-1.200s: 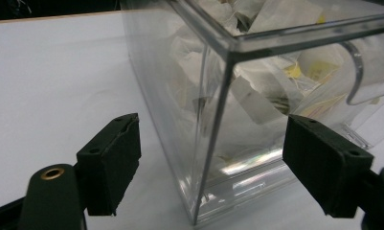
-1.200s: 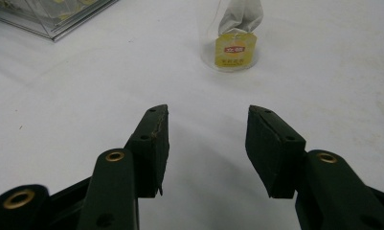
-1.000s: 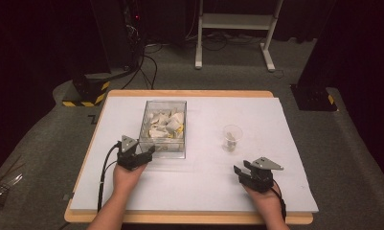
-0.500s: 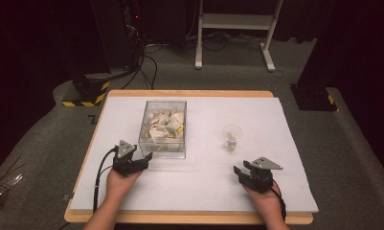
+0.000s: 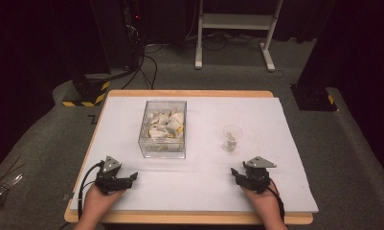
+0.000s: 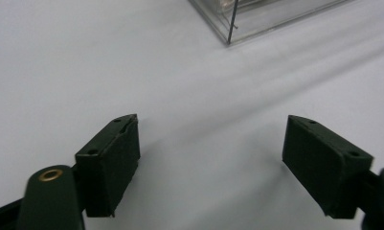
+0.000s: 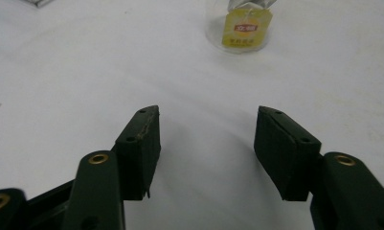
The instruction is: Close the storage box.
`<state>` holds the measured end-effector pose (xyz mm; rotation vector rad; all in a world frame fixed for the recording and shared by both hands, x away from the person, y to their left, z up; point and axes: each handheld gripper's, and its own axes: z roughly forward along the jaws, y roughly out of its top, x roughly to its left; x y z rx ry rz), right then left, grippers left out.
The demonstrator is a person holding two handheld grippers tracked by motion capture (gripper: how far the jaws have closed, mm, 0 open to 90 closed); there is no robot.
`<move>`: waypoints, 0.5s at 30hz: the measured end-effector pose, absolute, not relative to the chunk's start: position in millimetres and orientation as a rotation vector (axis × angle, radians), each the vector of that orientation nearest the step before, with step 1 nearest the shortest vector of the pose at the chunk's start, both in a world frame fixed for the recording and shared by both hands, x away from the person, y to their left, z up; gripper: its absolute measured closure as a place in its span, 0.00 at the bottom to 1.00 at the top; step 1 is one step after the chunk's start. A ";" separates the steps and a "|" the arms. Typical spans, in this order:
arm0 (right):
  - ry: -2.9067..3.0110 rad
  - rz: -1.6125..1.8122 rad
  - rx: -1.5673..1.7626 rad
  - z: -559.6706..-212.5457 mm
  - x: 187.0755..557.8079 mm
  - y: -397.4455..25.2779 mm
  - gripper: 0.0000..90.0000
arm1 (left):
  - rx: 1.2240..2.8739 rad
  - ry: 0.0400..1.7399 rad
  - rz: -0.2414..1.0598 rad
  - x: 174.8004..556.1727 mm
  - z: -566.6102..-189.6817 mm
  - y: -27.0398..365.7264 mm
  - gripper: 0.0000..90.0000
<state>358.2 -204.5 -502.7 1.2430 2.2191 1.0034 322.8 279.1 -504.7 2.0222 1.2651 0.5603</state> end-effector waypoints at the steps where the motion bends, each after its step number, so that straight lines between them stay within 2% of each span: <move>1: 2.231 0.984 1.239 -503.0 359.0 -203.3 0.43 | 2.033 1.258 0.568 321.2 -505.3 278.1 0.20; 4: 2.237 0.963 1.240 -503.6 359.6 -201.2 0.42 | 2.041 1.261 0.614 317.9 -507.3 273.6 0.17; 15: 2.226 0.947 1.253 -503.7 360.2 -201.2 0.37 | 2.007 1.299 0.573 318.8 -509.4 276.7 0.14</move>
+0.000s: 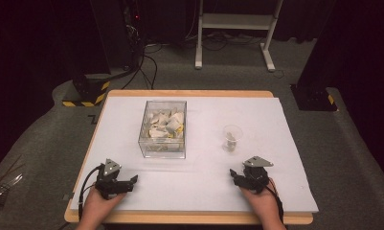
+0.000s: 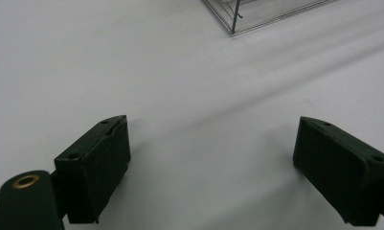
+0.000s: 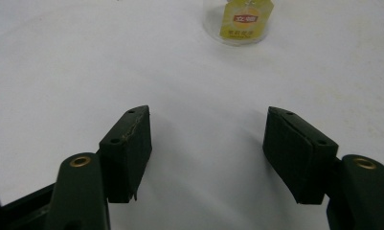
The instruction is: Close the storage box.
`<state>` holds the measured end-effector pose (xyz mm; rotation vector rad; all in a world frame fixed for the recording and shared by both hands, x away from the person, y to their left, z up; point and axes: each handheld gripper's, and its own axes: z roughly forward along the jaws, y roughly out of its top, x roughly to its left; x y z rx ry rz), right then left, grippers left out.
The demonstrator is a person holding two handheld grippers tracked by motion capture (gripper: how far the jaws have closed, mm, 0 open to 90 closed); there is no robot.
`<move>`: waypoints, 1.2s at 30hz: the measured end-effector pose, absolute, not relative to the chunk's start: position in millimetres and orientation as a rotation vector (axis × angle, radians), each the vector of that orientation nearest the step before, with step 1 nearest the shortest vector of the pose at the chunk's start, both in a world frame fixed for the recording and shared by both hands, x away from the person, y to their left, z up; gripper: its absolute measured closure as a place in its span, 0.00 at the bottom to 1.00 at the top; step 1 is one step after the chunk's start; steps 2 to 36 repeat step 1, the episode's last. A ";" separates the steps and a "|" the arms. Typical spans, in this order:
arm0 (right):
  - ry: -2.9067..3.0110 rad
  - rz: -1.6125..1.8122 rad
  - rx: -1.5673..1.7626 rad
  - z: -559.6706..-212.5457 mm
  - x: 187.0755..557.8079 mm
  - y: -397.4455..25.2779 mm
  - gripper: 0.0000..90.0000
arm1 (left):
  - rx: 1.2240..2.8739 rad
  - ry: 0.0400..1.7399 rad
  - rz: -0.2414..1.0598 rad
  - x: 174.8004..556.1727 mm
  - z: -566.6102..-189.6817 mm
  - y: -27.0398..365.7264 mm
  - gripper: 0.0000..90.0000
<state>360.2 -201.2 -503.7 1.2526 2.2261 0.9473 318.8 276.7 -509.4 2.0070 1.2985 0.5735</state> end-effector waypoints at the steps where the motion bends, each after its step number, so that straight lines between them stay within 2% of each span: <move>1: 2.224 0.945 1.255 -503.8 360.2 -201.2 0.36 | 2.007 1.299 0.573 318.9 -509.3 276.8 0.14; 36: 2.224 0.945 1.255 -503.8 360.2 -201.2 0.36 | 2.007 1.299 0.573 318.9 -509.3 276.8 0.14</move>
